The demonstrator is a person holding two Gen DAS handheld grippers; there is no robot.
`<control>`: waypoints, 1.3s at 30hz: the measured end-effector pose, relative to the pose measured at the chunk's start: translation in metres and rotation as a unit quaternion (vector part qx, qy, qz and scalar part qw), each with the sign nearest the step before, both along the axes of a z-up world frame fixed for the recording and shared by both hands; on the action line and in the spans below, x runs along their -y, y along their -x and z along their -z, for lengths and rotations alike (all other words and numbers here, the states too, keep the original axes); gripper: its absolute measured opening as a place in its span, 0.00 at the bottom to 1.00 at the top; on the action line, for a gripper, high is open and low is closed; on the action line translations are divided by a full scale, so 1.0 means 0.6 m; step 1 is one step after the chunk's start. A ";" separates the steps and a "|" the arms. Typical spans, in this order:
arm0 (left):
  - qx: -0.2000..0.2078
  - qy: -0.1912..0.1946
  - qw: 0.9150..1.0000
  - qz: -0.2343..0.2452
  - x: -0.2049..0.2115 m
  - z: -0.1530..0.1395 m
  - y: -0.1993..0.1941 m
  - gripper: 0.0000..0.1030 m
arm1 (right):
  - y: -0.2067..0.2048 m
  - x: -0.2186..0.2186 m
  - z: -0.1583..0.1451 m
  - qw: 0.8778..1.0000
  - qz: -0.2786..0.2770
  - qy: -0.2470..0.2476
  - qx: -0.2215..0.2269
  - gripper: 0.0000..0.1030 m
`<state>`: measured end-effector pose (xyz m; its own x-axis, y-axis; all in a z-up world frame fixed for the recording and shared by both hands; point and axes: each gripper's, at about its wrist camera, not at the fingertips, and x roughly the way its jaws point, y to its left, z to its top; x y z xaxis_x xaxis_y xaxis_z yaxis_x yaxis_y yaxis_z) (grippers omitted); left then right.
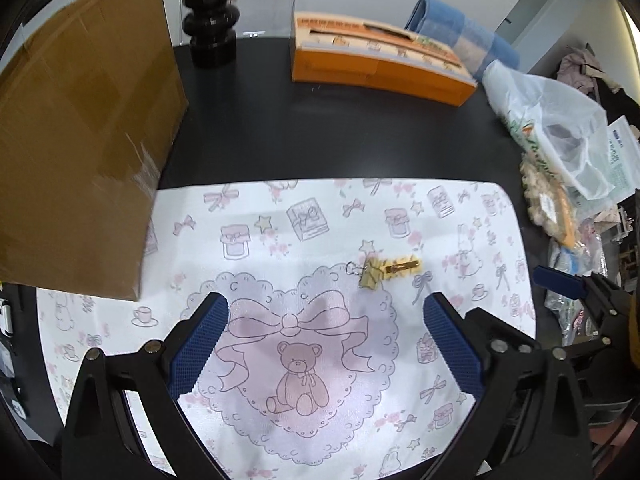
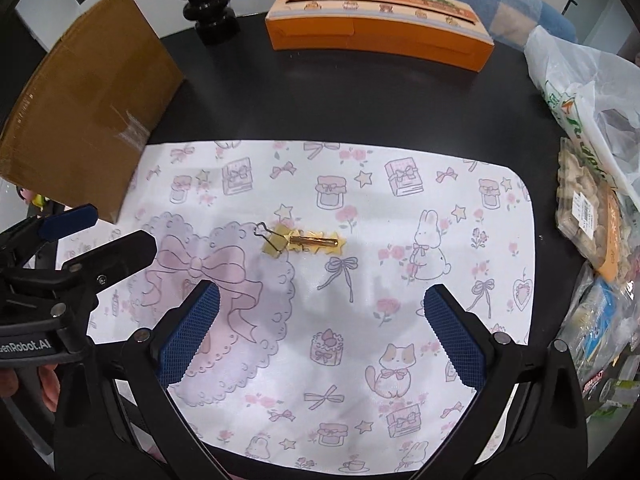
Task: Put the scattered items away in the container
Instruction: 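Move both tools back over the mat toward the two gold clips, then grasp the gold binder clip with the left tool while the right tool grasps the gold star hair clip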
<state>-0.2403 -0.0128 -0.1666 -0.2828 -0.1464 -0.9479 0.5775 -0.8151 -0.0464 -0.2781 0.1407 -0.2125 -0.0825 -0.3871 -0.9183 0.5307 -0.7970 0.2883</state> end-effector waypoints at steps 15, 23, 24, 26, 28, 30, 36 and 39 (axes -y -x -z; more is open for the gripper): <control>0.036 -0.019 0.999 -0.026 0.053 0.082 0.020 0.95 | 0.044 0.058 0.112 0.999 -0.009 -0.015 0.052 1.00; 0.052 -0.030 0.998 -0.036 0.079 0.115 0.019 0.95 | 0.064 0.074 0.149 0.997 -0.003 -0.027 0.066 1.00; 0.054 -0.031 0.997 -0.035 0.079 0.119 0.020 0.95 | 0.067 0.076 0.152 0.997 -0.002 -0.029 0.067 1.00; 0.056 -0.033 0.997 -0.034 0.078 0.125 0.021 0.95 | 0.069 0.077 0.157 0.997 -0.002 -0.035 0.067 1.00; 0.057 -0.035 0.997 -0.035 0.078 0.131 0.024 0.95 | 0.069 0.075 0.164 0.997 -0.004 -0.042 0.068 1.00; 0.059 -0.039 0.997 -0.035 0.076 0.138 0.028 0.95 | 0.070 0.071 0.169 0.997 -0.001 -0.045 0.069 1.00; 0.066 -0.046 0.996 -0.032 0.066 0.157 0.038 0.95 | 0.081 0.052 0.184 0.996 0.015 -0.043 0.072 1.00; 0.068 -0.050 0.996 -0.031 0.062 0.162 0.040 0.95 | 0.084 0.046 0.183 0.996 0.021 -0.025 0.080 1.00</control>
<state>-0.2644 -0.0503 -0.2635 -0.1447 -0.0633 -0.9875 0.6336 -0.7725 -0.0433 -0.3286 0.1130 -0.3223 0.0517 -0.3403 -0.9389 0.4472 -0.8327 0.3264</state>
